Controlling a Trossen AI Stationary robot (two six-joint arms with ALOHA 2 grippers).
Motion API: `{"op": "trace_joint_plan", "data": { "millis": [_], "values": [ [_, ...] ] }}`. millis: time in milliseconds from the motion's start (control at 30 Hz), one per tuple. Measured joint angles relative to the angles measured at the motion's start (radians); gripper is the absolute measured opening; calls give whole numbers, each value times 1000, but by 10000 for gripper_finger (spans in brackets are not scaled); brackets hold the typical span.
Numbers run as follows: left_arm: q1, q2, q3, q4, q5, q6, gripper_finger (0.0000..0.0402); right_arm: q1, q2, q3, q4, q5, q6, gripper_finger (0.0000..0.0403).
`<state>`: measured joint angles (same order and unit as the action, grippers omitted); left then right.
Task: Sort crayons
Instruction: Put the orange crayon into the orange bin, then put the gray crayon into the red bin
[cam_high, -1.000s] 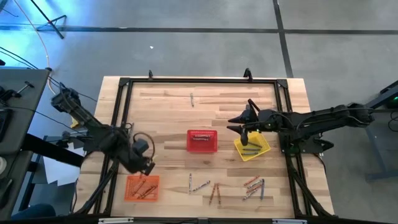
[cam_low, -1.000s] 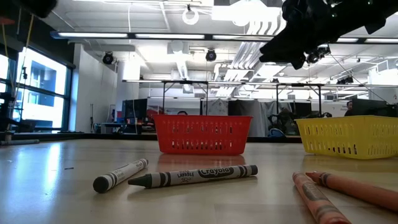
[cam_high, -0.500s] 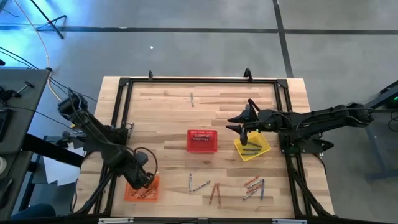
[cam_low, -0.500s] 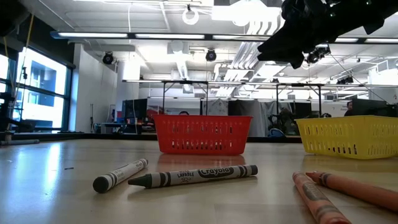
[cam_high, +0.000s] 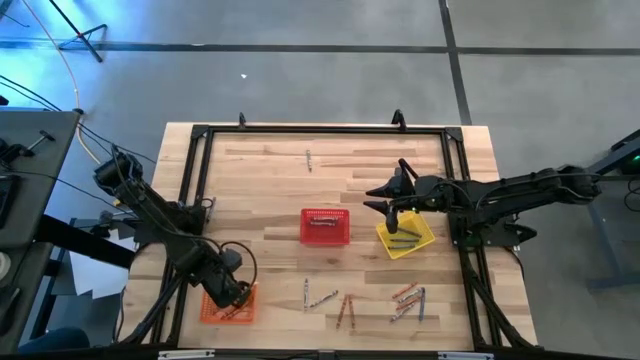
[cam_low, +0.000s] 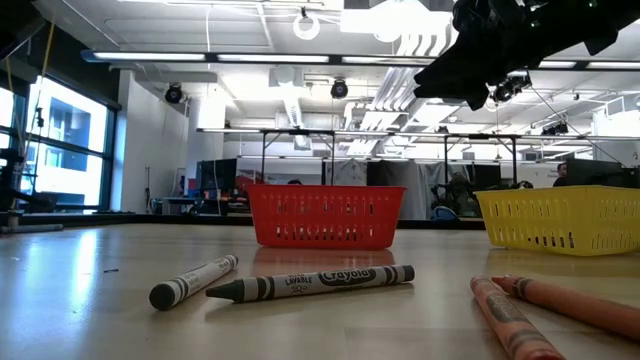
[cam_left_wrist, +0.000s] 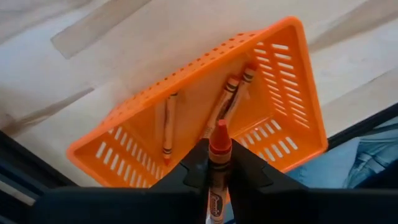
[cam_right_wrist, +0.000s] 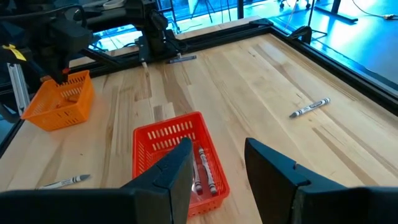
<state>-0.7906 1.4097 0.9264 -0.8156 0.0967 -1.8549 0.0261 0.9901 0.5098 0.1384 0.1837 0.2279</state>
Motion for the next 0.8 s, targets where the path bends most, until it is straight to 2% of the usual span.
{"op": "trace_joint_plan", "data": {
  "millis": [333,500,667,800],
  "values": [
    [15,0,0,8,10,37,90,0,0,0,-7,3,0,139],
    [61,-32,0,107,4,169,91,-1,0,0,10,67,1,139],
    [134,-93,0,195,-117,335,86,-60,28,0,68,100,-19,139],
    [206,-136,1,246,-294,511,86,-131,136,30,91,100,-19,139]
  ]
}}
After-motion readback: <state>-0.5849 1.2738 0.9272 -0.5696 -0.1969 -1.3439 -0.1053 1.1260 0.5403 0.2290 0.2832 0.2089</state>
